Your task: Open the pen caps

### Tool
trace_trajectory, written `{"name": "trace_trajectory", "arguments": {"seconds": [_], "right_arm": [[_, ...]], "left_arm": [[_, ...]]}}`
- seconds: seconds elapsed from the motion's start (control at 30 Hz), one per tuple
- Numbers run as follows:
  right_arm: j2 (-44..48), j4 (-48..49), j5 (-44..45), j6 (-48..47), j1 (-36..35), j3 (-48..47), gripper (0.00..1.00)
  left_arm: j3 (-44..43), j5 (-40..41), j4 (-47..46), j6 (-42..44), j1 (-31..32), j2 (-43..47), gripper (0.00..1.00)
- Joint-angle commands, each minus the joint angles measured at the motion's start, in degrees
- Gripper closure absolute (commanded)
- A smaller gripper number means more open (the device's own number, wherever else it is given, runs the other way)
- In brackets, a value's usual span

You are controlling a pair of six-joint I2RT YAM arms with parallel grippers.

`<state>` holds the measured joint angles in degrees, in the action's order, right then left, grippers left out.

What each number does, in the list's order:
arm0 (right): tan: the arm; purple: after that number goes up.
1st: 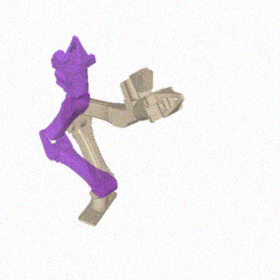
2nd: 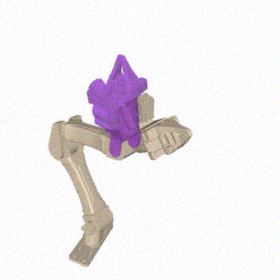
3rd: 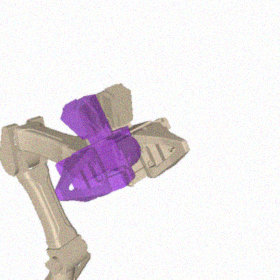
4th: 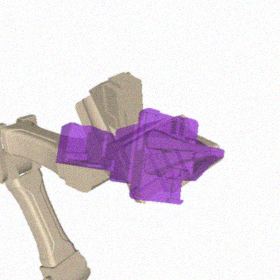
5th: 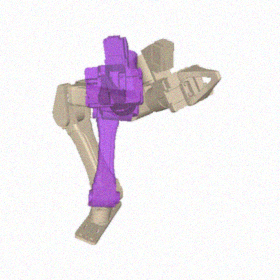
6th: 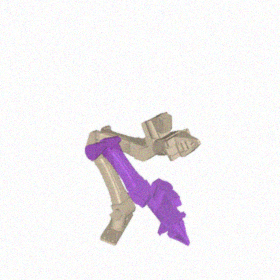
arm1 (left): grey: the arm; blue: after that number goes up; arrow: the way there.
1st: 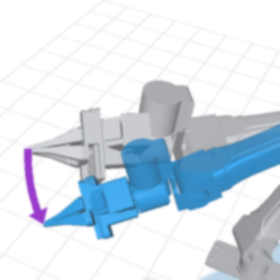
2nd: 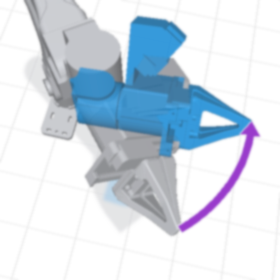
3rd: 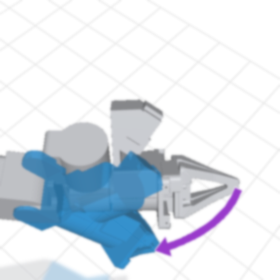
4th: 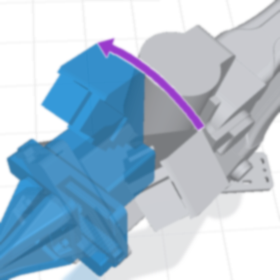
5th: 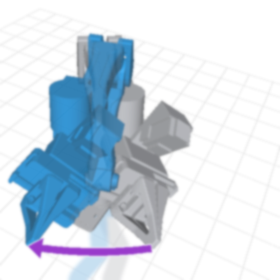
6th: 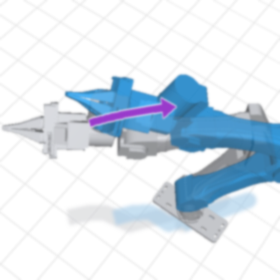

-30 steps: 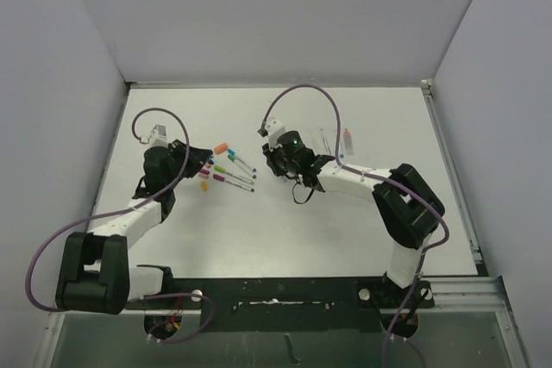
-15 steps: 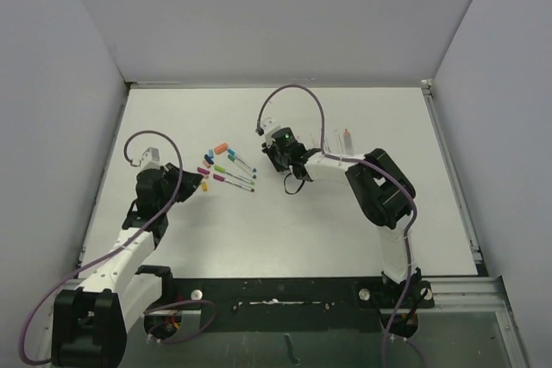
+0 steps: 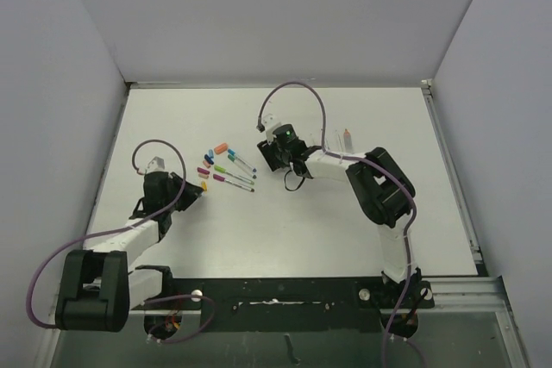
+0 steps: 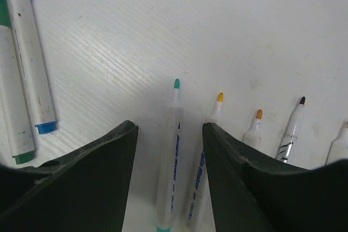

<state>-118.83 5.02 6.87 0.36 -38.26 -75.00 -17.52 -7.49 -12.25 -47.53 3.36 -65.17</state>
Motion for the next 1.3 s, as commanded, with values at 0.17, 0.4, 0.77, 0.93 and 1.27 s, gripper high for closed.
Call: {"name": "trace_trajectory", "arguments": {"seconds": [0.17,0.4,0.77,0.93,1.27], "right_arm": [[7.44,2.71,-5.79,-0.54,-0.09,0.70,0.47],[6.65,1.48,-9.24,-0.72,-1.37,-1.53,0.47],[2.12,-1.20,-9.68,-1.85,-4.16,-7.34,0.47],[0.31,-1.49,-9.79,-1.68,-4.49,-8.97,0.47],[-2.35,-1.69,-10.04,-1.59,-4.71,-10.43,0.47]], "left_arm": [[0.03,-0.22,-9.04,0.73,-1.88,-5.82,1.00],[0.03,-1.47,-11.74,0.77,-2.74,-9.08,0.94],[-0.41,-3.54,-13.75,0.70,-3.96,-11.65,0.75],[-0.43,-5.04,-13.70,0.61,-5.18,-10.77,0.69],[0.83,-9.24,-9.69,-0.58,-8.51,1.89,0.56]]}}
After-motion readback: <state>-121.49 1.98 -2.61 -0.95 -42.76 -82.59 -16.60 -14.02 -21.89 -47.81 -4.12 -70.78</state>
